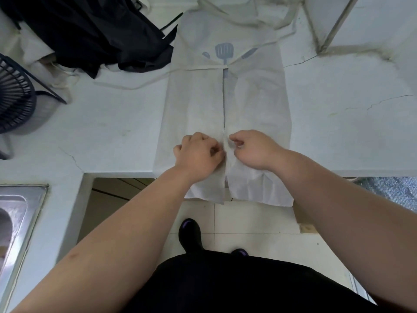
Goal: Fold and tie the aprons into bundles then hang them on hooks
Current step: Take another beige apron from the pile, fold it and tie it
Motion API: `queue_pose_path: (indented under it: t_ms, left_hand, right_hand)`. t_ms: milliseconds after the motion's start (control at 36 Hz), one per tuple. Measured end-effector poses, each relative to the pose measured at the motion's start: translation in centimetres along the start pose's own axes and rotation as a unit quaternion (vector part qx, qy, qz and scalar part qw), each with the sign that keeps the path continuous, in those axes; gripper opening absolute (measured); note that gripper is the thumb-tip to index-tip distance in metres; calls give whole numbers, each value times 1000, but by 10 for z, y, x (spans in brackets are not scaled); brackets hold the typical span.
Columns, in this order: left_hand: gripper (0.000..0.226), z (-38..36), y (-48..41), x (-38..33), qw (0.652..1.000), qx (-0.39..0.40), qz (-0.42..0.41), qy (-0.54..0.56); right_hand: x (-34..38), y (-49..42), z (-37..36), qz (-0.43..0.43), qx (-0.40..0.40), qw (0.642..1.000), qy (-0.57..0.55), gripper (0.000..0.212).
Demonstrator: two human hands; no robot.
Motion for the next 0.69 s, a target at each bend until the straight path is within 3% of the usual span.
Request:
queue_pose_path:
  t_ms: [83, 139, 278, 417, 528, 611, 694]
  left_hand:
    - [22, -3, -1, 1, 999, -1, -31, 17]
    - [21, -5, 2, -2, 997, 1, -52, 54]
    - [24, -6, 8, -15, 984, 21, 24, 173]
    - [47, -8, 7, -21, 985, 12, 108, 135]
    - [49, -10, 3, -23, 987, 30, 123, 98]
    - [50, -9, 5, -29, 990, 24, 119, 72]
    - [43, -13, 4, -33, 992, 17, 101, 78]
  right_hand:
    - [-7, 4, -2, 8, -19, 999, 44, 46]
    - [-9, 6, -2, 23, -32, 999, -11, 45]
    - [-16, 13, 6, 21, -70, 989, -129, 45]
    - [-27, 30, 8, 48, -124, 988, -74, 47]
    - [-48, 38, 4, -23, -154, 986, 53, 68]
    - [-59, 40, 1, -73, -141, 987, 32, 84]
    - [-57, 41, 1, -85, -141, 986, 14, 87]
Point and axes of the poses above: each hand's wrist, its own y-axis away from the middle knuckle, its own z-axis out of the back of the hand, x = y × z, the point moved 3 cm from there along -y, towards the middle knuckle, and after that the axes turned 8 degrees about -y, right-handed, at the moved point
